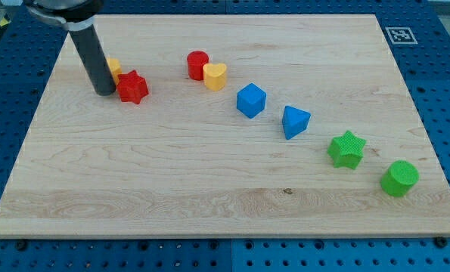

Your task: Push yellow hexagon to the top left

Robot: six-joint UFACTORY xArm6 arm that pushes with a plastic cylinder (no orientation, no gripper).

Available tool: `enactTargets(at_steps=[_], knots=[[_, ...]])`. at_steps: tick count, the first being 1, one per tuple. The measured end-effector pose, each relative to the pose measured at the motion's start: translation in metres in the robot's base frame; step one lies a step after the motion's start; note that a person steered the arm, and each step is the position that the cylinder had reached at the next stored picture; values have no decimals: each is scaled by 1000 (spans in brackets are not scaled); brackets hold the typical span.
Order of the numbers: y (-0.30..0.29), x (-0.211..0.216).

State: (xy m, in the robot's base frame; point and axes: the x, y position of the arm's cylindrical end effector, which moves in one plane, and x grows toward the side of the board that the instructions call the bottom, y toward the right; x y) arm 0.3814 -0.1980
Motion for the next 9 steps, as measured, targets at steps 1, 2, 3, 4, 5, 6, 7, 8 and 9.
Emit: enactTargets(at_steps=[1,2,3,4,5,6,7,8,9], knots=[[0,-23],[0,-48],[0,-74],[0,-89],[0,-90],[0,-102],[0,-106],[-1,-107],[-1,-107]])
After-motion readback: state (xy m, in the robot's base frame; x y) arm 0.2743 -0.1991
